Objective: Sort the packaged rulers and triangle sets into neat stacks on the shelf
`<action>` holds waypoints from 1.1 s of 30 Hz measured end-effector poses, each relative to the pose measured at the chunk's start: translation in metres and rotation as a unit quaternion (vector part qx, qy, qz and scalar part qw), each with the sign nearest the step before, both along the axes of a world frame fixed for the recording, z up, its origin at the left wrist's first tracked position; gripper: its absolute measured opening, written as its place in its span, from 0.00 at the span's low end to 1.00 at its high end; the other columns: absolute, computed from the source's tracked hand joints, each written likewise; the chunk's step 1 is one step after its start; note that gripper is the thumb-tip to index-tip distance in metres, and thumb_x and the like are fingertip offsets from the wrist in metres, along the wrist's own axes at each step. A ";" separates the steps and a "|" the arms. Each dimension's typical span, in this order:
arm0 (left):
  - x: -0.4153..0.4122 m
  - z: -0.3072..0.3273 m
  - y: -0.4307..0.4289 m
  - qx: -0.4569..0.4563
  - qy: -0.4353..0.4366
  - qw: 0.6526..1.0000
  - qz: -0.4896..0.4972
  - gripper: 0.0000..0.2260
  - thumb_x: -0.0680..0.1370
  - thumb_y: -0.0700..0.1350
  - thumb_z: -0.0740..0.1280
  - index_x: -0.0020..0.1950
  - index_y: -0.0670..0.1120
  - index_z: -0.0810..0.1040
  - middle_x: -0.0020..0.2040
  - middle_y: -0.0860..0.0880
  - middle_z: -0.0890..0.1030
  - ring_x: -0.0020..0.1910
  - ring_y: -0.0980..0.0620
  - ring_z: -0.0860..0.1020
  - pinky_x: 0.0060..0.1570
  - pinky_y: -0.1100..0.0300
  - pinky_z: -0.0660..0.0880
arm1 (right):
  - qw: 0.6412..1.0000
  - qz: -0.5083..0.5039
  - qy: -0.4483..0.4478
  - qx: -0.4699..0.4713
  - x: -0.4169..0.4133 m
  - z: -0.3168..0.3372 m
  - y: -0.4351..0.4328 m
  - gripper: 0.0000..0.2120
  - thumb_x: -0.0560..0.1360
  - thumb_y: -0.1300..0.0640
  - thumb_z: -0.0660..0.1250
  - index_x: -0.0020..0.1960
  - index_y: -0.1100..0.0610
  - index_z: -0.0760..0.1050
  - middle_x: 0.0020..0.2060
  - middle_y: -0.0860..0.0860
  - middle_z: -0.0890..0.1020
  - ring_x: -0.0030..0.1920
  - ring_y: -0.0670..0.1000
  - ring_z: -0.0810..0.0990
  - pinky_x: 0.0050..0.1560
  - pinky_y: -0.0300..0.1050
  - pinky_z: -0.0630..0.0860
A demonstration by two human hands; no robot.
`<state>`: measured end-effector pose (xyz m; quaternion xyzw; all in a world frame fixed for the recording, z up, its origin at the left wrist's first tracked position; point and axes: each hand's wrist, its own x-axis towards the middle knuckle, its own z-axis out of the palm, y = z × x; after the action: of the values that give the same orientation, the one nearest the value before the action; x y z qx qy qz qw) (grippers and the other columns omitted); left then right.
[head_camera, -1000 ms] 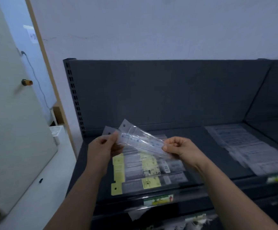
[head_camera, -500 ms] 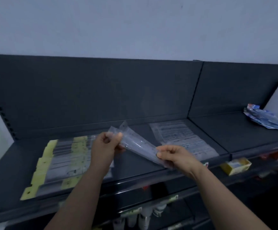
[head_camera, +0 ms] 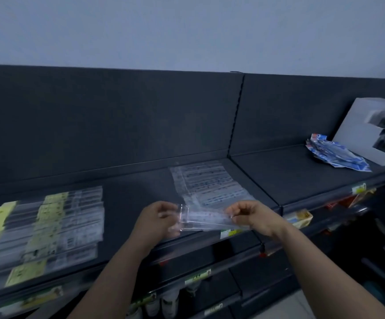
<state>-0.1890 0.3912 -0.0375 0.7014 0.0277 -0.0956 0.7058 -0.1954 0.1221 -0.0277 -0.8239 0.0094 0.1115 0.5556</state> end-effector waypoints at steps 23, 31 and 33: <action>0.024 -0.027 -0.099 0.286 -0.111 0.948 0.083 0.08 0.77 0.49 0.69 0.43 0.45 0.79 0.39 0.50 0.82 0.39 0.54 0.79 0.39 0.63 0.75 | 0.982 0.125 -0.048 -0.130 0.095 -0.022 -0.074 0.15 0.76 0.70 0.64 0.41 0.51 0.77 0.41 0.46 0.77 0.46 0.47 0.75 0.41 0.25 0.70; 0.014 -0.029 -0.110 0.360 -0.104 0.920 0.112 0.10 0.78 0.43 0.67 0.59 0.45 0.78 0.59 0.49 0.79 0.52 0.56 0.76 0.52 0.63 0.72 | 0.949 0.187 -0.107 -0.229 0.086 -0.026 -0.087 0.14 0.78 0.60 0.65 0.62 0.52 0.77 0.60 0.46 0.77 0.59 0.43 0.75 0.51 0.25 0.69; 0.013 -0.030 -0.108 0.391 -0.099 0.906 0.126 0.18 0.78 0.45 0.68 0.67 0.47 0.73 0.67 0.49 0.73 0.60 0.52 0.74 0.57 0.61 0.70 | 0.948 0.152 -0.141 -0.243 0.085 -0.027 -0.090 0.15 0.78 0.53 0.65 0.65 0.49 0.75 0.63 0.46 0.73 0.65 0.47 0.71 0.59 0.35 0.70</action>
<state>-0.1757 0.2828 -0.0679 0.9179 0.0809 0.0824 0.3798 -0.1105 0.0326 -0.0550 -0.9329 -0.1677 0.0713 0.3105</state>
